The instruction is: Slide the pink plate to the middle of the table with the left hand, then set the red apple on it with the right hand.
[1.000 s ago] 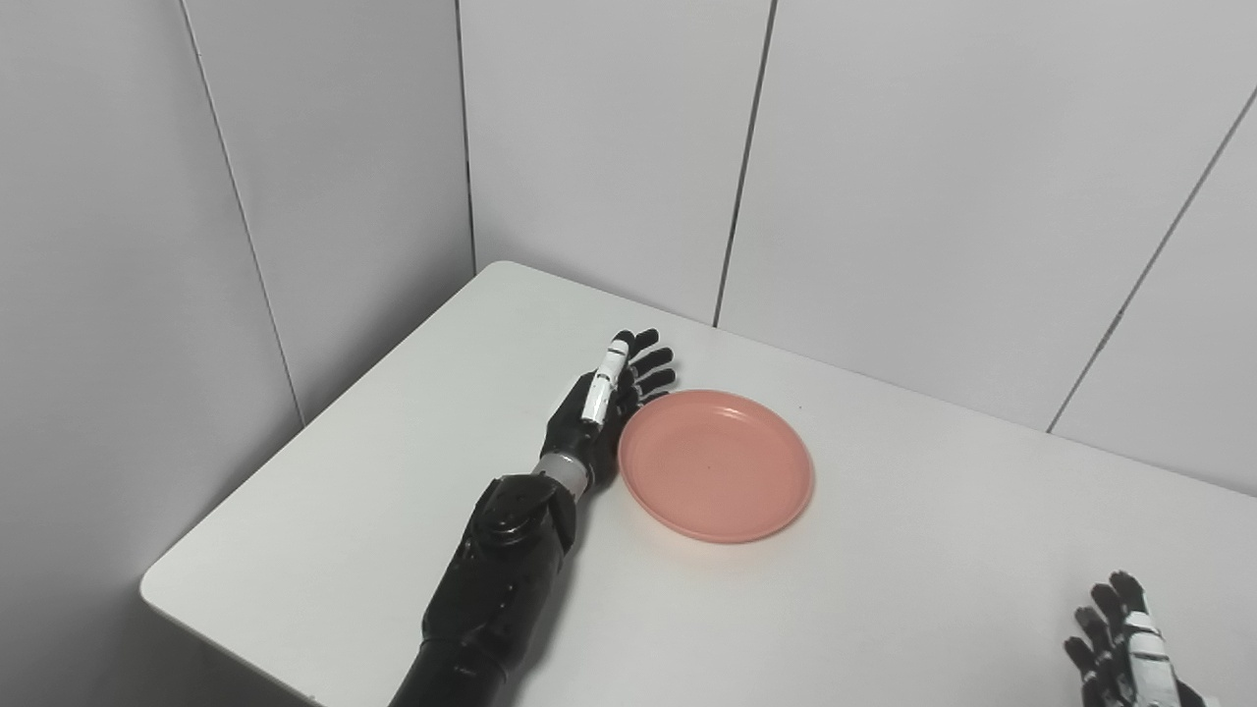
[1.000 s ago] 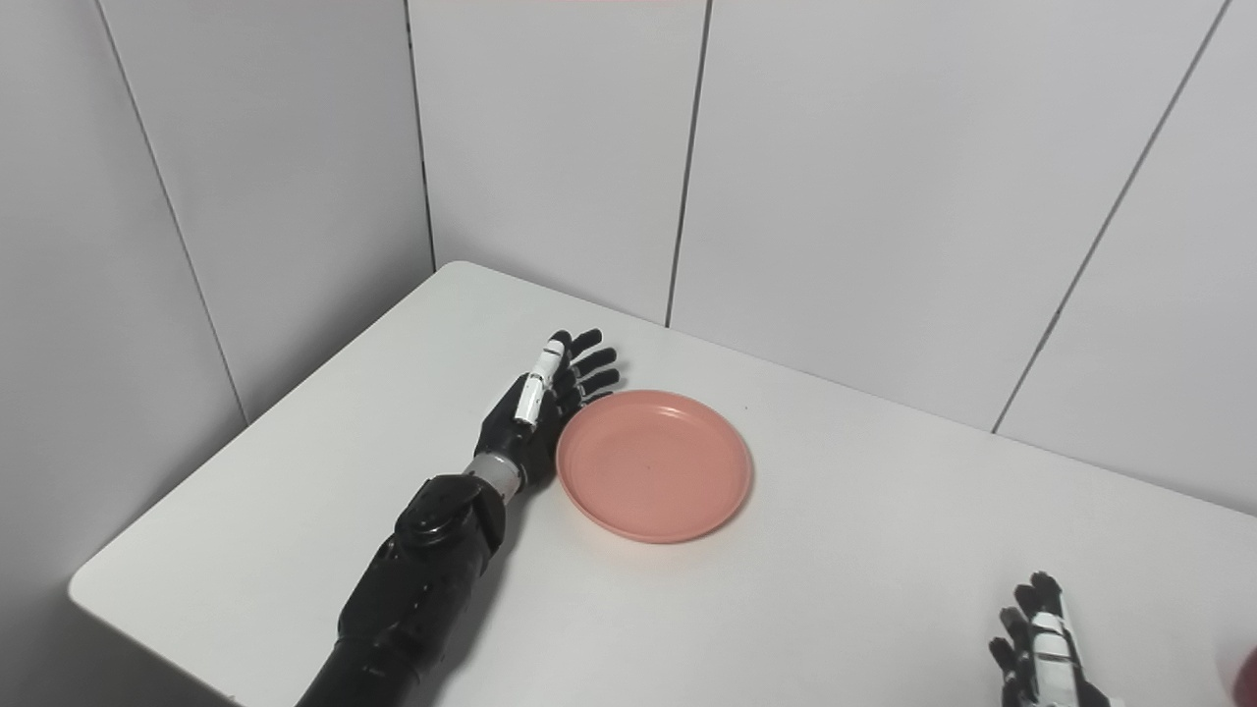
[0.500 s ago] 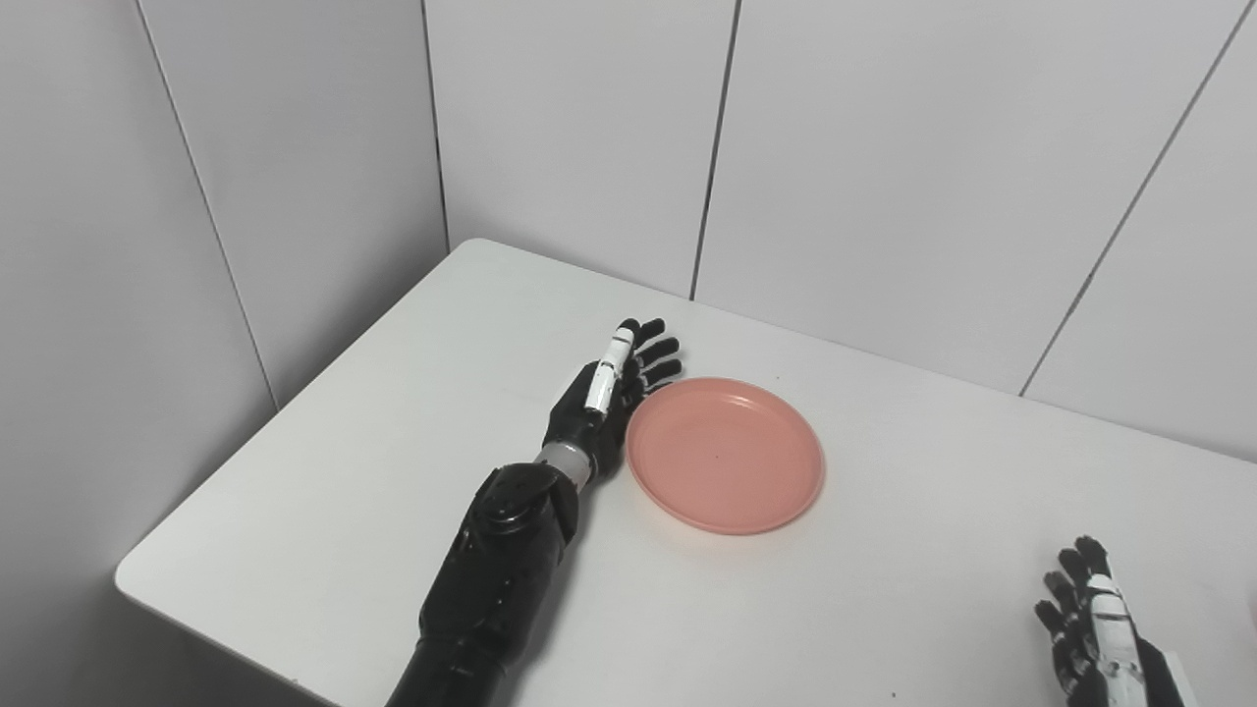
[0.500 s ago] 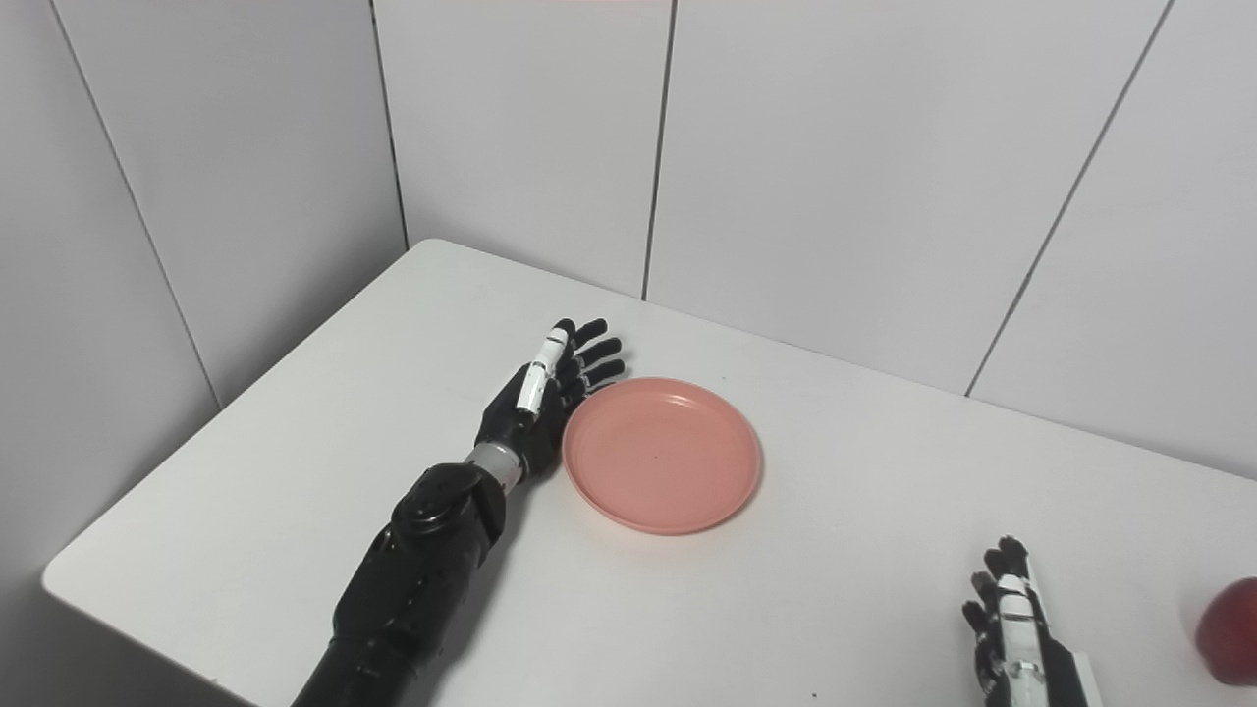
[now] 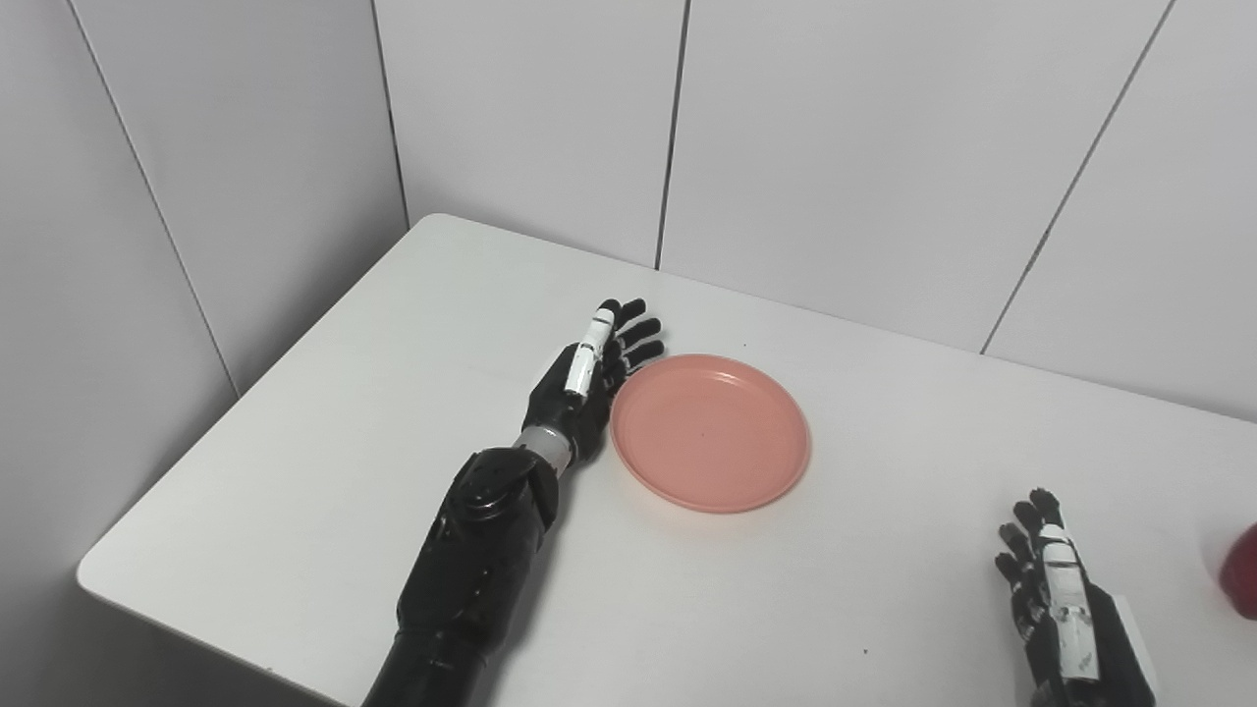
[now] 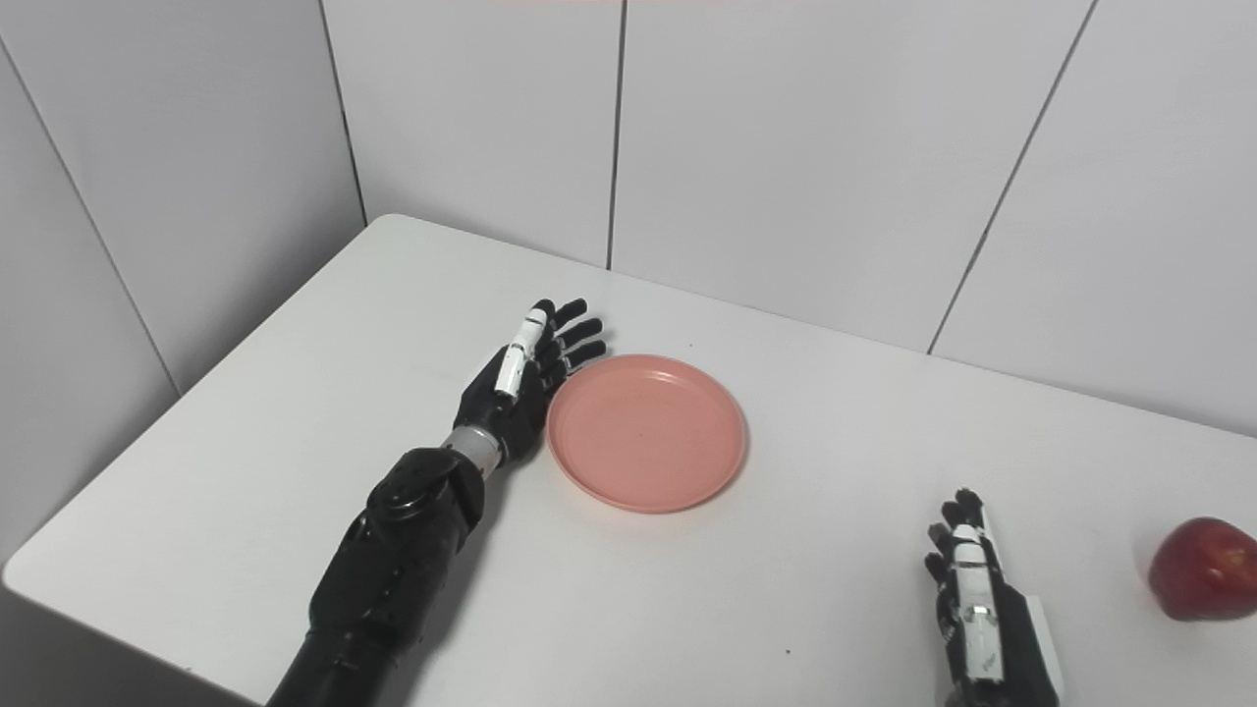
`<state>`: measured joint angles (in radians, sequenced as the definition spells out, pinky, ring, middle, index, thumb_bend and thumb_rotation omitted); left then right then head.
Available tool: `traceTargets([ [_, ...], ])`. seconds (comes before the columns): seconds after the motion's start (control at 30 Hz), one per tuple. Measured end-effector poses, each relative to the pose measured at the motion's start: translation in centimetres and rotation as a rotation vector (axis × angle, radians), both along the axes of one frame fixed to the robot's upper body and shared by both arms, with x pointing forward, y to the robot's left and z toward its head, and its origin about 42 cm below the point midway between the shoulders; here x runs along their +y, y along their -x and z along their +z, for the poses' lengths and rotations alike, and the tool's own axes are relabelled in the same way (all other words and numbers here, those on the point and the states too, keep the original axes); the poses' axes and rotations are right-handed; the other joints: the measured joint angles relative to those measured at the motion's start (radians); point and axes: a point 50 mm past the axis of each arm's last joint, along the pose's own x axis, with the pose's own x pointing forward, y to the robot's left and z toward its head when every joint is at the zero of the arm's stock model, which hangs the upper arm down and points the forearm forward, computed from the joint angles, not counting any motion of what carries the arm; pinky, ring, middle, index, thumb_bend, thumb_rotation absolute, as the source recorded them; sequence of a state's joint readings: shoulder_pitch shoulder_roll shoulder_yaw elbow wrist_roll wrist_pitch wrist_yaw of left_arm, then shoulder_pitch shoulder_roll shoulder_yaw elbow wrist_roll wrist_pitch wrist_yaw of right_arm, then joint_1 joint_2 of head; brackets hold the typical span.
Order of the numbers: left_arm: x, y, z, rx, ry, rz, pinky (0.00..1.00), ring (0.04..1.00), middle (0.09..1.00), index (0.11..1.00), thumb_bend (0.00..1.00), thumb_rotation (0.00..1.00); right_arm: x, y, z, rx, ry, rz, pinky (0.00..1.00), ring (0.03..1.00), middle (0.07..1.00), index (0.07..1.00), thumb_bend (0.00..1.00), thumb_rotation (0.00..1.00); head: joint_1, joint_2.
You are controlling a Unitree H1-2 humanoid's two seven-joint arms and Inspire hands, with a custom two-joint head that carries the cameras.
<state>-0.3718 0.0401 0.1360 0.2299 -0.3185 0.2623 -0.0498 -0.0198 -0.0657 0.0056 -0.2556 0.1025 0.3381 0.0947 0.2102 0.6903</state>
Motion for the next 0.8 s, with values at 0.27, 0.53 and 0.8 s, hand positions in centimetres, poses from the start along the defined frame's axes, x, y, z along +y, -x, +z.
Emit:
traceTargets([
  [0.27,-2.0,0.3,-0.1,0.0,0.028,-0.026,0.88,0.887,0.894,0.895,0.33,1.0,0.2,0.0,0.0,0.0,0.005,-0.002,1.0,0.973,0.982,0.985,0.16,1.0,-0.032,0.009],
  [0.53,-3.0,1.1,-0.2,-0.001,0.019,-0.047,0.89,0.892,0.897,0.896,0.35,1.0,0.4,0.0,-0.1,0.002,0.01,-0.005,1.0,0.971,0.978,0.981,0.18,1.0,-0.095,0.023],
  [0.8,-3.7,1.7,-0.2,0.009,0.018,-0.068,0.89,0.891,0.896,0.894,0.35,1.0,1.0,-0.2,-0.4,-0.006,0.013,-0.015,1.0,0.972,0.98,0.981,0.19,1.0,-0.143,0.041],
])
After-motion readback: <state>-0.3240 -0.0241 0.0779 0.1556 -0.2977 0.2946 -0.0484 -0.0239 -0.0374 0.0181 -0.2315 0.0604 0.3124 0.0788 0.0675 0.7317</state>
